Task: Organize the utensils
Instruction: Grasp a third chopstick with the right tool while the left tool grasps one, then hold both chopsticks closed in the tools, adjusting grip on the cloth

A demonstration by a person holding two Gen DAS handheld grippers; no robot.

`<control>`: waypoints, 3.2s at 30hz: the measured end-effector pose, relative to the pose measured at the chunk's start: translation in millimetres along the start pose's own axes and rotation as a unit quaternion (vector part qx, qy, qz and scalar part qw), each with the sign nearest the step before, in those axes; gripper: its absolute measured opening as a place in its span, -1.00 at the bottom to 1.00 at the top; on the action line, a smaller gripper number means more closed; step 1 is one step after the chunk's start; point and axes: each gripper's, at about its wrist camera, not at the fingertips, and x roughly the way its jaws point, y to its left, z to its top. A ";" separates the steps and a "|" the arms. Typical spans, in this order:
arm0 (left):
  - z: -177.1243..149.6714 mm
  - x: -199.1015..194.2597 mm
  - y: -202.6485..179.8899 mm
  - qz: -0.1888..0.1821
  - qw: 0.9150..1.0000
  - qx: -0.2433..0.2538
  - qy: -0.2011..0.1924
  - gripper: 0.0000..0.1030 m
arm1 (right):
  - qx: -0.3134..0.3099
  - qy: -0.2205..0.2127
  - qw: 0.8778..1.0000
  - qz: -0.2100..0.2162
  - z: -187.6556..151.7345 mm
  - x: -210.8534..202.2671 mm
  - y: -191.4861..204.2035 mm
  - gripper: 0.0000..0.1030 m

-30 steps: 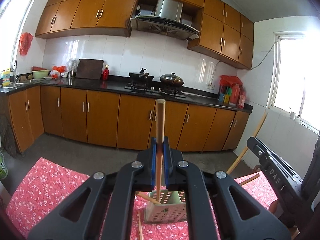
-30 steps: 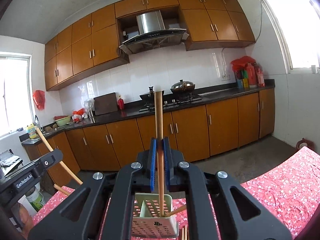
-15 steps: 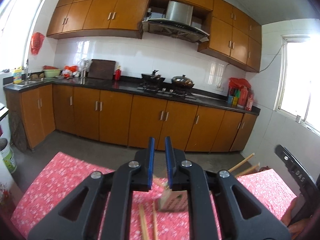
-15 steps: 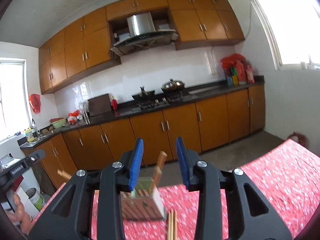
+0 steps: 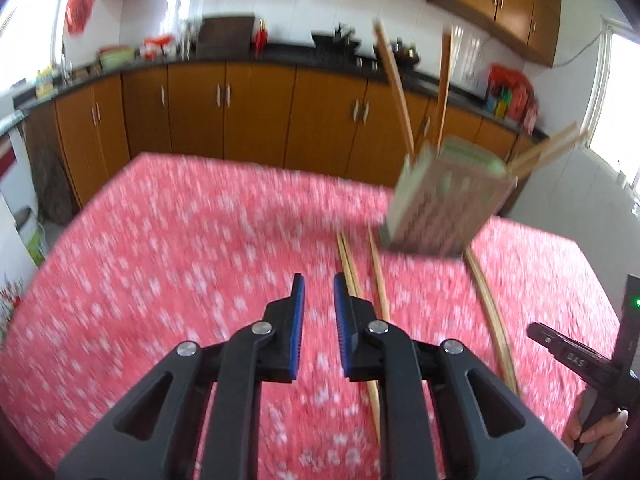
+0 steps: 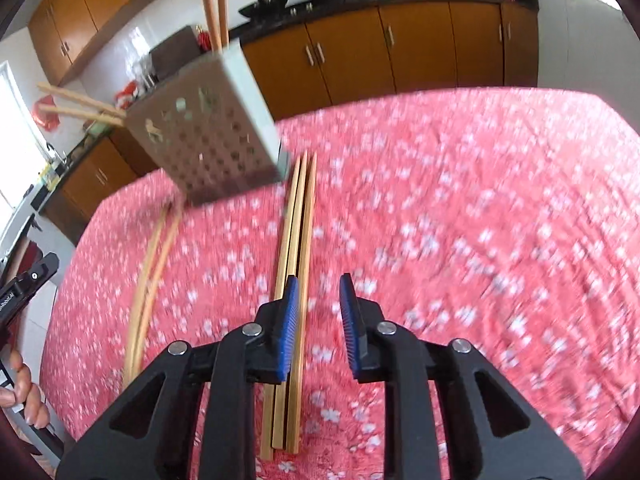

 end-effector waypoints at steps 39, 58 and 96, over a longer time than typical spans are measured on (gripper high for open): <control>-59.0 48.8 -35.4 -0.018 0.992 0.062 0.110 -0.74 | -0.050 -0.002 0.993 -0.103 -16.1 12.9 -7.5 -0.85; -28.6 63.1 19.3 0.007 0.996 0.008 0.091 -0.82 | -0.033 -0.011 0.992 -0.119 -6.6 9.1 -32.1 -0.84; -30.0 58.3 21.2 0.000 0.996 -0.003 0.091 -0.81 | -0.033 -0.010 0.992 -0.120 -4.2 14.2 -28.3 -0.82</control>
